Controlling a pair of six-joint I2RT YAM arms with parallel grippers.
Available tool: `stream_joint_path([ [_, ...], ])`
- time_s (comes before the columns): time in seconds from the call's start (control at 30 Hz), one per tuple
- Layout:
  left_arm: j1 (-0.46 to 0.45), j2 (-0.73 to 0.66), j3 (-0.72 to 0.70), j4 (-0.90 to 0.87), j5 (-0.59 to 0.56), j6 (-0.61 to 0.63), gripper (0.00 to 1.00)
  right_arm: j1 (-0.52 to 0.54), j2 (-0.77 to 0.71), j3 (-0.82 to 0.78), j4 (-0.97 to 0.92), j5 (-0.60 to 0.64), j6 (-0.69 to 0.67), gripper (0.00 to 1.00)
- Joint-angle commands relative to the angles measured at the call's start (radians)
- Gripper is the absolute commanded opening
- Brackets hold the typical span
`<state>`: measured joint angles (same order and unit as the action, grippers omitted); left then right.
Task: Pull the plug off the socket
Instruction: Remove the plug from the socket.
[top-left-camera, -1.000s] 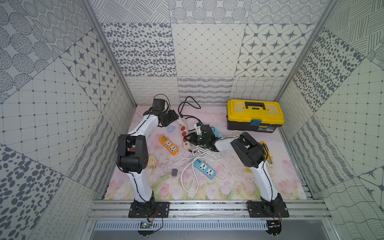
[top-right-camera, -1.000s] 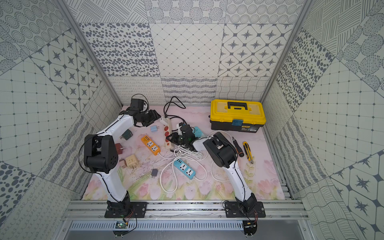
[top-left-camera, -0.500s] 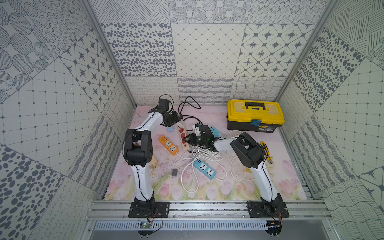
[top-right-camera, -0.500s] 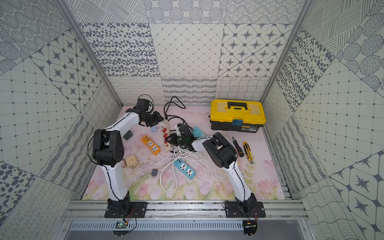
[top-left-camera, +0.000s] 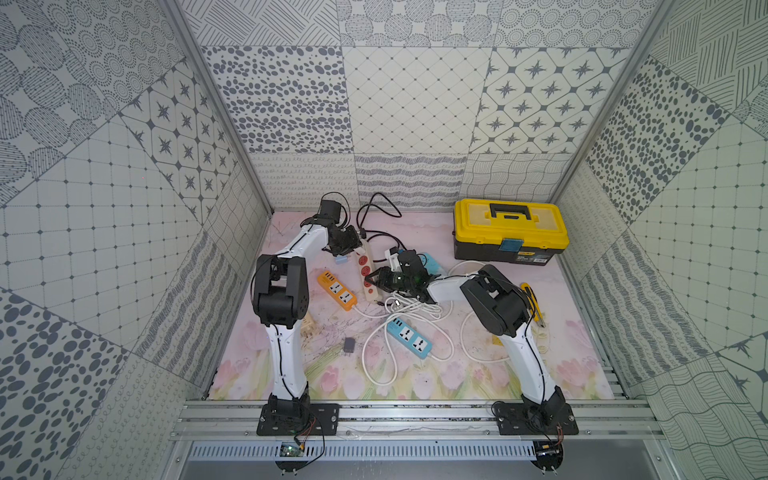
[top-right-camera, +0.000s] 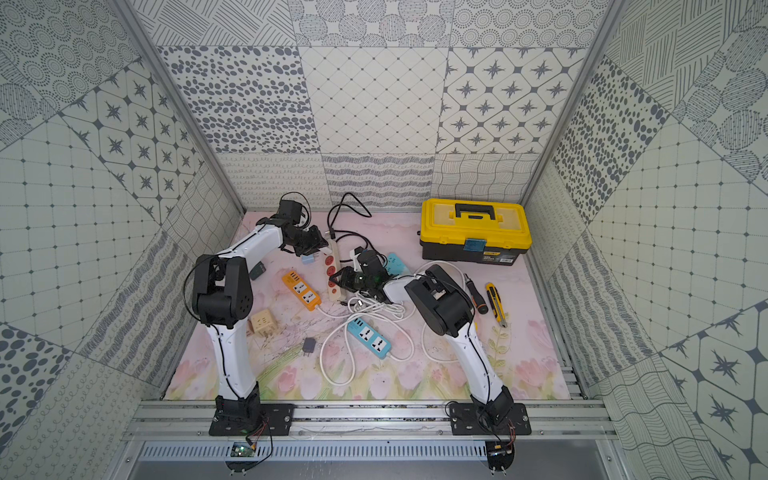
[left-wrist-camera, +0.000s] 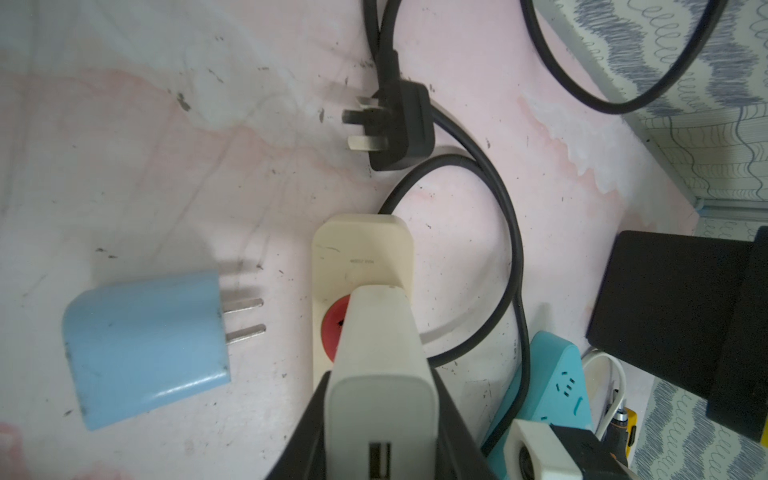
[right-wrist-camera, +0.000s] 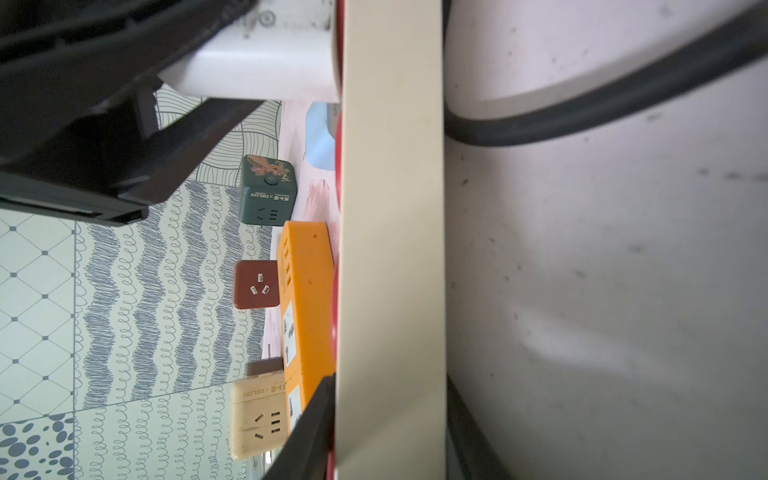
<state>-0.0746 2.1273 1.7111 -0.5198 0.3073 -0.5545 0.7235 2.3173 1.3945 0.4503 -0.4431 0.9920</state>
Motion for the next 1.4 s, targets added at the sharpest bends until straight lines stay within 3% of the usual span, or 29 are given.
stream_joint_path([
  [0.0,-0.001,-0.023,0.011,-0.02,0.014,-0.01,0.0,0.007,0.025,-0.035,-0.136,0.066,0.016,0.0],
  [0.33,-0.013,-0.051,0.017,-0.074,-0.073,0.08,0.0,-0.005,0.024,-0.086,-0.13,0.158,0.052,0.0],
  [0.4,0.005,-0.064,-0.005,-0.041,-0.013,0.047,0.0,-0.006,0.024,-0.092,-0.129,0.169,0.053,0.0],
  [0.5,0.057,-0.099,-0.119,0.151,0.18,-0.118,0.0,-0.008,0.019,-0.106,-0.124,0.19,0.056,0.0],
  [0.57,0.068,-0.119,-0.159,0.217,0.205,-0.164,0.0,-0.01,0.016,-0.108,-0.125,0.193,0.059,0.0],
  [0.73,0.055,-0.145,-0.127,0.183,0.175,-0.084,0.0,-0.009,-0.001,-0.118,-0.146,0.224,0.049,0.0],
  [0.87,-0.013,-0.131,-0.005,-0.051,-0.043,0.111,0.0,-0.008,-0.006,-0.115,-0.171,0.239,0.04,0.0],
  [0.93,-0.024,-0.112,0.029,-0.105,-0.071,0.134,0.0,-0.009,-0.008,-0.116,-0.173,0.243,0.04,0.0],
  [1.03,0.0,-0.112,-0.009,-0.056,0.03,0.068,0.0,-0.008,-0.009,-0.12,-0.173,0.248,0.043,0.0],
  [1.17,0.071,-0.148,-0.192,0.262,0.258,-0.146,0.0,-0.007,-0.011,-0.117,-0.176,0.256,0.036,0.0],
  [1.37,0.069,-0.162,-0.186,0.224,0.207,-0.056,0.0,-0.007,-0.012,-0.114,-0.185,0.264,0.042,0.0],
])
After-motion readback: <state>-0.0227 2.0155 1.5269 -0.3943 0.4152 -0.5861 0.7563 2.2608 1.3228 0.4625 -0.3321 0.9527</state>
